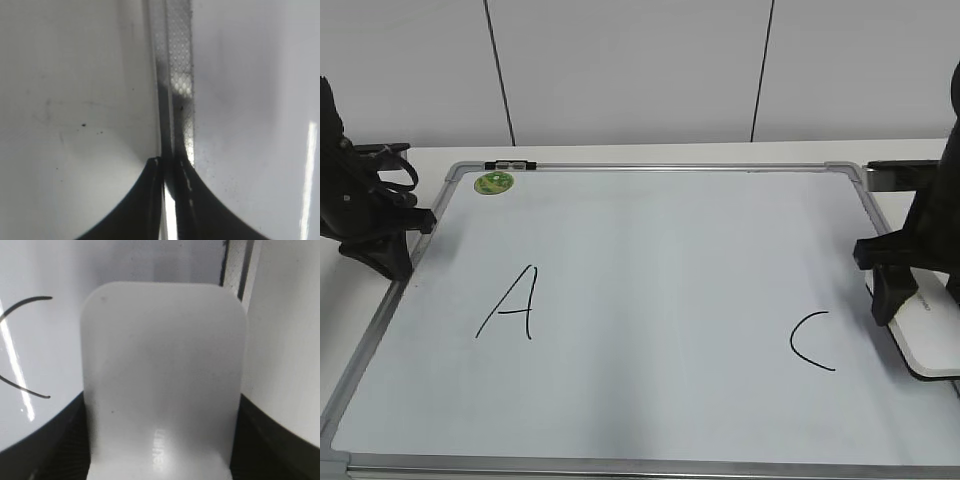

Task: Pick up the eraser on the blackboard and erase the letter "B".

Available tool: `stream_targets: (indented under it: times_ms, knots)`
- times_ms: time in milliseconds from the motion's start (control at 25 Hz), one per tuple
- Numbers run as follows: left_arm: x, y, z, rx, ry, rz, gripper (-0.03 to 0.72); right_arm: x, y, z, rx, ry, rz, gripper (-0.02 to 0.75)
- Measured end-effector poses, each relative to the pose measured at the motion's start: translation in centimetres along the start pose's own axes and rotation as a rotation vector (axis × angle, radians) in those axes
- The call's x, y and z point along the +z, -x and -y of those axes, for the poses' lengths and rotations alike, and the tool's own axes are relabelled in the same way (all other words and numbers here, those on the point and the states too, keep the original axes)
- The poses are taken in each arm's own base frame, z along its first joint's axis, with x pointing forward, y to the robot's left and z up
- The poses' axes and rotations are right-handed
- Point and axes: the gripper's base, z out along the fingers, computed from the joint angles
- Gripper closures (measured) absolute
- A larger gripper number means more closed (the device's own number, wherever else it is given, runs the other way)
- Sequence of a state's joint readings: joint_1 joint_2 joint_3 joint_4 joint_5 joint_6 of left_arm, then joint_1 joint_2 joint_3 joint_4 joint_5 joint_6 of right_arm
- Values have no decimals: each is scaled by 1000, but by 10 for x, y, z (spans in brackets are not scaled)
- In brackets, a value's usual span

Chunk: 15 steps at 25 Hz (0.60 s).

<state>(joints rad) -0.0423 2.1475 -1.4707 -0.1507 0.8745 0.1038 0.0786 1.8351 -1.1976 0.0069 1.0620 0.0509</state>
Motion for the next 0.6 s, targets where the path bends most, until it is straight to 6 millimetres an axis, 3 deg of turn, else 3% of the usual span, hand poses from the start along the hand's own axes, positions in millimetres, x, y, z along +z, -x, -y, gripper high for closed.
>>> stream_targets:
  times_ms: [360,600]
  knots:
    - [0,0,0,0,0,0,648,11,6,-1,57,10,11,237]
    - [0,0,0,0,0,0,648,21,25,-2,58,6,25,237]
